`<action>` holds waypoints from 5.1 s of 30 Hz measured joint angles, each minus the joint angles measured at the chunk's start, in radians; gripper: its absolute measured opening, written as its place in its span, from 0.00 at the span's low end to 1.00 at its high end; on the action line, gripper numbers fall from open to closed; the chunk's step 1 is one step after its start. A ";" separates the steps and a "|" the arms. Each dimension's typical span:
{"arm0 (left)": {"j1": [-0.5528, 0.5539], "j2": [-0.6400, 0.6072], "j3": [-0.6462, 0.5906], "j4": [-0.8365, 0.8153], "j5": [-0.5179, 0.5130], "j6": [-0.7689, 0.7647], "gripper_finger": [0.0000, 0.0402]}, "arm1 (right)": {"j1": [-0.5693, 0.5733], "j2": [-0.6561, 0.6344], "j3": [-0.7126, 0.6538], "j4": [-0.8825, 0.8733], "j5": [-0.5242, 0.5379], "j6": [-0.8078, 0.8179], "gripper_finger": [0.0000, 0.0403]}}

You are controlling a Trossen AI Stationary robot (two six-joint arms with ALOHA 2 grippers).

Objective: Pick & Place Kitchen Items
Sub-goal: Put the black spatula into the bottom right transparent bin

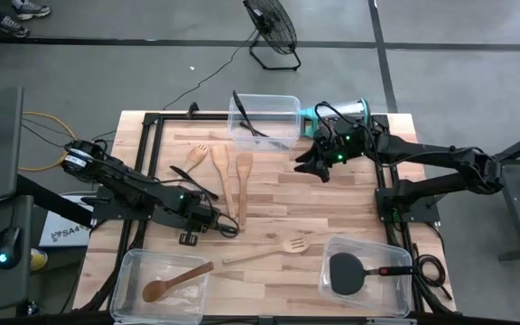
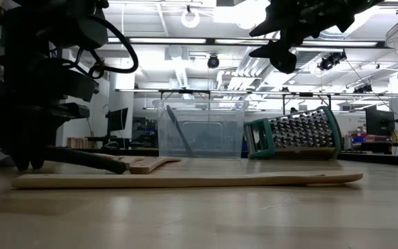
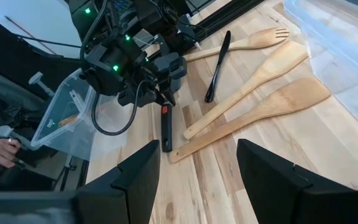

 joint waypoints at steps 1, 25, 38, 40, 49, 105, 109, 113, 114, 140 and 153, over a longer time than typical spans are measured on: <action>0.000 0.000 0.000 0.000 0.000 0.000 0.16 | 0.000 0.000 0.000 0.000 0.000 0.000 0.51; 0.000 0.001 0.091 -0.124 -0.069 -0.026 0.16 | 0.000 0.000 0.000 -0.002 -0.001 -0.002 0.51; 0.000 0.001 0.320 -0.213 -0.380 -0.026 0.16 | 0.000 0.000 0.000 -0.002 0.000 -0.008 0.51; 0.000 0.001 0.355 -0.212 -0.433 -0.026 0.16 | 0.000 0.000 0.000 -0.002 0.000 -0.027 0.51; 0.087 0.001 0.457 -0.116 -0.524 -0.022 0.16 | 0.034 0.000 0.000 -0.002 0.001 -0.333 0.51; 0.267 0.000 0.467 0.651 -0.321 0.121 0.17 | 0.139 0.099 0.000 0.782 0.054 -0.272 0.23; 0.267 0.000 0.467 0.649 -0.318 0.103 0.17 | 0.138 0.098 0.000 0.773 0.053 -0.271 0.22; 0.267 0.000 0.467 0.648 -0.315 0.101 0.18 | 0.138 0.098 0.000 0.766 0.040 -0.271 0.22; 0.267 0.000 0.467 0.647 -0.311 0.101 0.18 | 0.138 0.098 0.000 0.763 0.038 -0.270 0.22; 0.268 -0.011 0.467 0.634 -0.369 0.075 0.60 | 0.114 -0.150 0.000 0.330 0.129 -0.203 0.22; 0.268 -0.011 0.467 0.626 -0.368 0.025 0.60 | 0.246 -0.432 0.000 0.043 0.134 -0.178 0.22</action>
